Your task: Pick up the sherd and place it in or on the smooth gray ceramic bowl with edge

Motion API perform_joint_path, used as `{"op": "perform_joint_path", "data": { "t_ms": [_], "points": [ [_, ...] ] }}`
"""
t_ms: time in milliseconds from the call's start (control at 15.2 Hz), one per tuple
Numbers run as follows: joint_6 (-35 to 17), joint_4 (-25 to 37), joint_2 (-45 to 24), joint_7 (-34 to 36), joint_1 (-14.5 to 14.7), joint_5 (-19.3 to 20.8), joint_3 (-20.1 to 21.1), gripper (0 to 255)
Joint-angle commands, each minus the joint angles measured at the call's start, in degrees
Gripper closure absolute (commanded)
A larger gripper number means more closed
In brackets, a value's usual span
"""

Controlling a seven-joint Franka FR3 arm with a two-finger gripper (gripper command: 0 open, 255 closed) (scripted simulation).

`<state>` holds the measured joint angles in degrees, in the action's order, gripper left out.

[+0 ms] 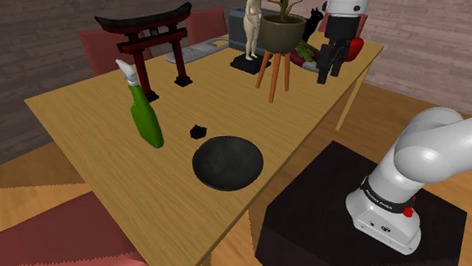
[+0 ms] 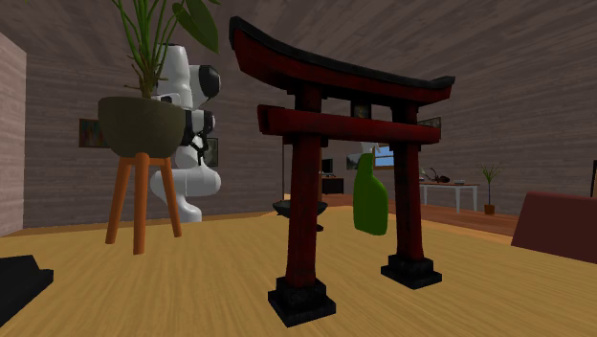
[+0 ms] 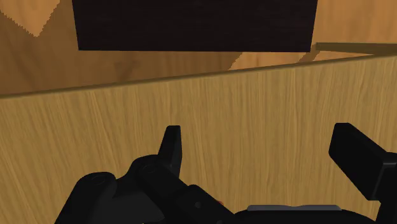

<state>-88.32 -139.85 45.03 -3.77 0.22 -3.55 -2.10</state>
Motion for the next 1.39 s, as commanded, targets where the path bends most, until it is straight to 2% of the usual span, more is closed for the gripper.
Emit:
{"op": "perform_joint_path", "data": {
  "t_ms": [0, 396, 726, 1056, 1320],
  "points": [
    [0.00, 0.00, 0.00, 0.00, 0.00, 0.00, 0.00, 0],
    [-7.43, 2.03, -8.17, 5.38, 2.86, -3.46, 6.38, 0],
    [-13.04, 5.67, -16.37, 9.88, 4.67, -4.78, 11.37, 0],
    [-17.71, 11.01, -25.50, 14.72, 5.97, -4.30, 16.04, 0],
    [-20.55, 16.48, -33.39, 18.99, 6.86, -2.42, 19.45, 0]
  ]
}}
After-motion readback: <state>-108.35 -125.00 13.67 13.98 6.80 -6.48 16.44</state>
